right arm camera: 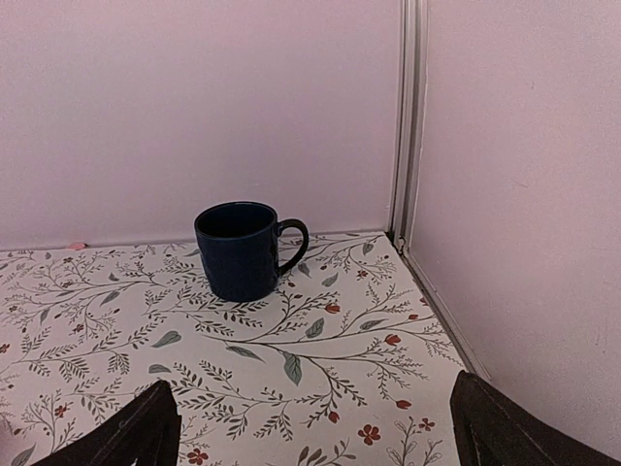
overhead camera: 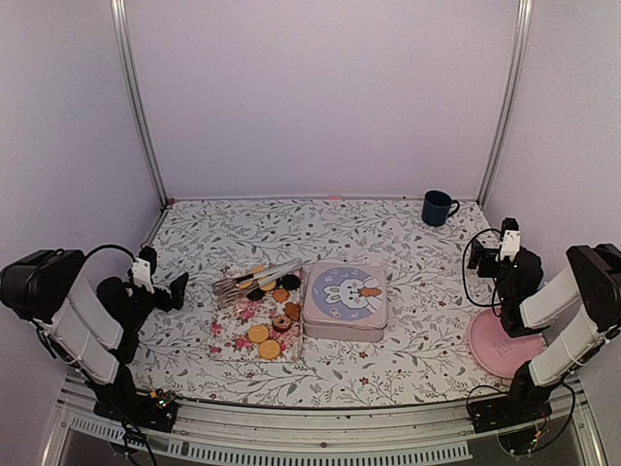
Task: Pack the cookies
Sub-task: Reset both arms
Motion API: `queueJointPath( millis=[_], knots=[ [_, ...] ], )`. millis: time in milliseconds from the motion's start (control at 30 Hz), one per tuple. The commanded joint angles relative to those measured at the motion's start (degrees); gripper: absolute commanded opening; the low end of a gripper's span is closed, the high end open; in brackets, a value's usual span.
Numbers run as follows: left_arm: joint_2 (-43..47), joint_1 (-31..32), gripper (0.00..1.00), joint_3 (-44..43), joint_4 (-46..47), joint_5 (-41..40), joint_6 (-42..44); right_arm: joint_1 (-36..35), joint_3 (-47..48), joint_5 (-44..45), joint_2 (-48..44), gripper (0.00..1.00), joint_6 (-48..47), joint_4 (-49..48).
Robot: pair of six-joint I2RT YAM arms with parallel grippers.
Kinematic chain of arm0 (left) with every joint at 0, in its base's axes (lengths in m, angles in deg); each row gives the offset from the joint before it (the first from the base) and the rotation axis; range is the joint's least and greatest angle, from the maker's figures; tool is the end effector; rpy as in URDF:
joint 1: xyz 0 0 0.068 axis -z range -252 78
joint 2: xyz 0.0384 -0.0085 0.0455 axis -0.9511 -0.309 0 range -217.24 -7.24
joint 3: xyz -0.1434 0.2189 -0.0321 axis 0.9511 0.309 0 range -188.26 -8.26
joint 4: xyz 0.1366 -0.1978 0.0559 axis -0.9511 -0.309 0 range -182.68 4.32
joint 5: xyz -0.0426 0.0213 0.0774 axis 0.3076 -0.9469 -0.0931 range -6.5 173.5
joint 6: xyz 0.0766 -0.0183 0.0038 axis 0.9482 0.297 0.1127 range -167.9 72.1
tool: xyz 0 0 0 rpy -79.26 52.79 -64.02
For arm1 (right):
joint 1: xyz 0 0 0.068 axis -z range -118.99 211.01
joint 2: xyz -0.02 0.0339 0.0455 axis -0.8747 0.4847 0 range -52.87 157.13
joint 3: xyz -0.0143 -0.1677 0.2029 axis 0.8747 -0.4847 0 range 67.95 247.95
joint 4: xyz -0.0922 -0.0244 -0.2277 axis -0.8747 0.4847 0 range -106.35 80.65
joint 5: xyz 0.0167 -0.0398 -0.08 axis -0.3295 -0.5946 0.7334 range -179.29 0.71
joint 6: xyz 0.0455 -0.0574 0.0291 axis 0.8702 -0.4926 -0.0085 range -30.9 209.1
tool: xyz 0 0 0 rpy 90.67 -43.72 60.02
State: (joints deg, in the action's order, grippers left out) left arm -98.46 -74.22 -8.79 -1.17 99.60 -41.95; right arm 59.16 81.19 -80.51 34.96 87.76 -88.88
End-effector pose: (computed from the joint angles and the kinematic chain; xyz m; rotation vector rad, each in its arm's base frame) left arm 0.2213 -0.0101 0.1230 0.2651 1.6549 -0.1283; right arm 0.2700 -0.0015 0.1576 0.0739 1.6058 -0.1162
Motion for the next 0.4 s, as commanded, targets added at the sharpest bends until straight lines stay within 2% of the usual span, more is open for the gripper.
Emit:
queueJointPath(
  millis=[0,367],
  knots=[
    [-0.5,0.6,0.99,0.9,19.8,0.5,0.5,0.2,0.4,-0.4,0.2,0.99,0.1,-2.0],
    [-0.6,0.7,0.99,1.0,19.8,0.4,0.6,0.2,0.1,-0.4,0.5,0.99,0.1,-3.0]
  ],
)
